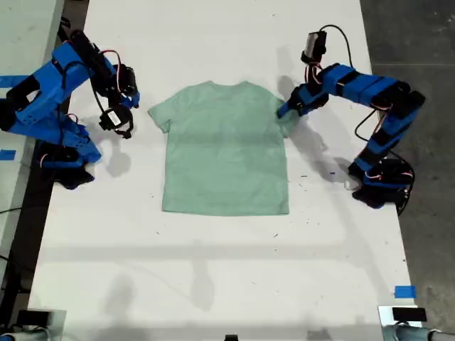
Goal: Fold tshirt
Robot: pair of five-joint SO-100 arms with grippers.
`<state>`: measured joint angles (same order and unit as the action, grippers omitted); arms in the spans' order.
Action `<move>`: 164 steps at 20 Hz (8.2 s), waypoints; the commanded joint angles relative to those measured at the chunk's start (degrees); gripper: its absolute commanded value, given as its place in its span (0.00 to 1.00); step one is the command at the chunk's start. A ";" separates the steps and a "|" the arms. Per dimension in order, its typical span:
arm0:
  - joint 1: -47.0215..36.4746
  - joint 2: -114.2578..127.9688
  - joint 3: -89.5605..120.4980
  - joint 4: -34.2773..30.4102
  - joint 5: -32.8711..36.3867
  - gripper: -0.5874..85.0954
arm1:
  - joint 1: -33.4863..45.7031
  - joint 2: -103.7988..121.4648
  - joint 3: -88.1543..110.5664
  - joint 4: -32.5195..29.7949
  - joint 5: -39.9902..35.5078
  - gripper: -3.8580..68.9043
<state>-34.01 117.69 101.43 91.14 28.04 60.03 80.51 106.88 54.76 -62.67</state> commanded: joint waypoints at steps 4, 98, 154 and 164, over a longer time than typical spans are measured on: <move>0.62 0.26 -1.93 0.09 0.18 0.01 | 0.35 -3.96 -5.27 1.93 -1.58 0.02; -2.46 -48.08 -49.75 -5.10 20.39 0.01 | -39.81 47.02 3.78 26.19 35.95 0.48; 37.88 -11.78 1.23 -10.81 -20.92 0.32 | -44.38 21.71 23.73 -2.81 31.29 0.03; 37.79 -11.60 2.20 -11.69 -20.65 0.32 | -50.01 28.74 2.02 15.03 36.04 0.02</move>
<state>3.69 105.38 103.89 80.42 6.59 12.30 106.88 116.81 69.08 -28.74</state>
